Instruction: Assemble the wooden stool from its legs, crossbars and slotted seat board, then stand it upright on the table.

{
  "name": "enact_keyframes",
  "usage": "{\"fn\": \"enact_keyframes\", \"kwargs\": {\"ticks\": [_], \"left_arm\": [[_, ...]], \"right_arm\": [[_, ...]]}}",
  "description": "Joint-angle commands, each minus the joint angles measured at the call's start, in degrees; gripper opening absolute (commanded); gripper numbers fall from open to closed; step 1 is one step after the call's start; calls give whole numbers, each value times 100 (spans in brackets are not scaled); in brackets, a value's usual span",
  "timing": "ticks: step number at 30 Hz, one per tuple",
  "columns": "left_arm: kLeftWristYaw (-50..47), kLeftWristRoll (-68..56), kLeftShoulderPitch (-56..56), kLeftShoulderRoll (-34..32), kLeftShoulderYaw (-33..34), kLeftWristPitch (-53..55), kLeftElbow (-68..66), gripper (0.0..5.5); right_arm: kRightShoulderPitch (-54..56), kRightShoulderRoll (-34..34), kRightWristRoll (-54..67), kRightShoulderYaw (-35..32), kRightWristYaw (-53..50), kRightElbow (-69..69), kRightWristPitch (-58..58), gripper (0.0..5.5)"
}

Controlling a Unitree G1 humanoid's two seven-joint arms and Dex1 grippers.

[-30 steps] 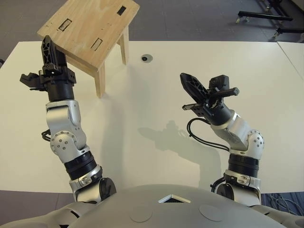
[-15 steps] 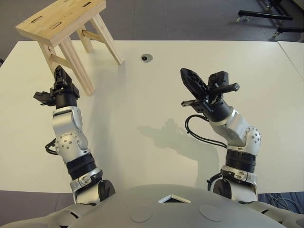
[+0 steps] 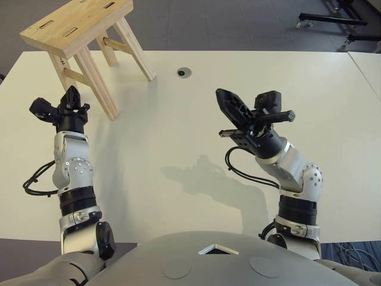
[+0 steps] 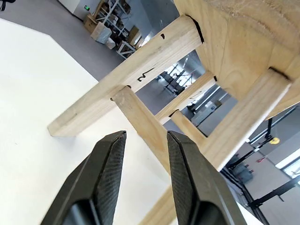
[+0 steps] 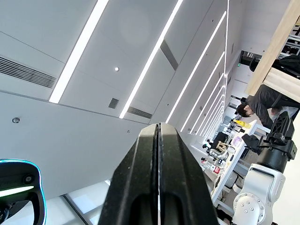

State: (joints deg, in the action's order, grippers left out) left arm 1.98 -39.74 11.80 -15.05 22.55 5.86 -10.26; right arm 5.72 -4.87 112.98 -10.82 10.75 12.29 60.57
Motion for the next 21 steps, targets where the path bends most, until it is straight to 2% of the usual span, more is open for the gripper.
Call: {"fn": "enact_keyframes", "kwargs": {"ticks": [1, 8, 13, 17, 21], "left_arm": [[854, 992, -92, -409, -557, -407, -200, 157], [1929, 1128, -1058, -782, -393, -412, 516, 279], [2342, 1104, -704, -861, -592, 106, 308, 368], [2576, 1354, -130, -796, -865, 364, -634, 368], [2551, 1351, 562, -858, -594, 430, -2064, 368]], "right_arm": [[3, -77, -1, 235, 82, 98, -235, 3], [-194, -387, -4, 401, 333, 276, -374, 0], [-225, -506, -6, 543, 442, 289, -457, 0], [-164, -526, -14, 667, 506, 226, -534, 0], [-135, -545, -22, 747, 569, 198, -616, 0]]}}
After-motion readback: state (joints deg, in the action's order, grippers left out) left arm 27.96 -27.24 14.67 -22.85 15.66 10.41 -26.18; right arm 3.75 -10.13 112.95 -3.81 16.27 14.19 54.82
